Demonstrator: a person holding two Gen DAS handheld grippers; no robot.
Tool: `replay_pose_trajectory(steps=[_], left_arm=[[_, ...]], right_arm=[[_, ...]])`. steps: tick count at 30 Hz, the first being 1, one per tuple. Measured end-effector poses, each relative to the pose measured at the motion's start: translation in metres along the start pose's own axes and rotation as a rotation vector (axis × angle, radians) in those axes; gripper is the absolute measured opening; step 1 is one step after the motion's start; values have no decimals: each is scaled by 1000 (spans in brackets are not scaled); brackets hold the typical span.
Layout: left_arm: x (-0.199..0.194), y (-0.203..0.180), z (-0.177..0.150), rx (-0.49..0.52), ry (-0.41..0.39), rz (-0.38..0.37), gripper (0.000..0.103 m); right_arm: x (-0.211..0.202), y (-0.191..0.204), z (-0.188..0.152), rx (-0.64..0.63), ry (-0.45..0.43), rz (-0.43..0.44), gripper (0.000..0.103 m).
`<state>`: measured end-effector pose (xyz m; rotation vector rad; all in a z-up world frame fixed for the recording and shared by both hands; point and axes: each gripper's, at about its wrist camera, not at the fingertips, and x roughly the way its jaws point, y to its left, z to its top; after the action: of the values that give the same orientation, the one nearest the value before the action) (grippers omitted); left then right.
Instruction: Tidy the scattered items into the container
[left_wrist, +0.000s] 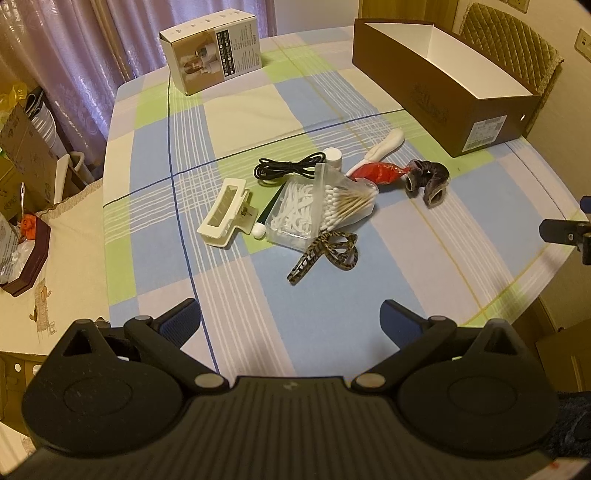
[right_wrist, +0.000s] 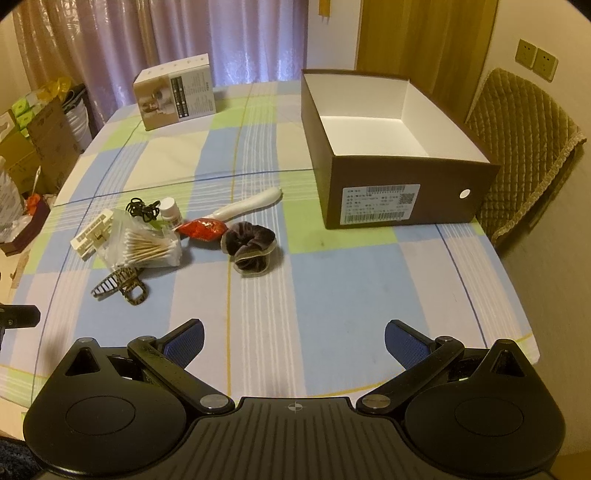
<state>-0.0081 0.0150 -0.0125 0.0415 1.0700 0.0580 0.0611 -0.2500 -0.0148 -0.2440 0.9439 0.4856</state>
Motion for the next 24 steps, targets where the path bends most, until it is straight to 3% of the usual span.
replay_pose_trajectory(steps=[24], left_arm=[[18, 7, 3, -50, 36, -10, 102]], right_arm=[[18, 7, 5, -2, 10, 57, 101]])
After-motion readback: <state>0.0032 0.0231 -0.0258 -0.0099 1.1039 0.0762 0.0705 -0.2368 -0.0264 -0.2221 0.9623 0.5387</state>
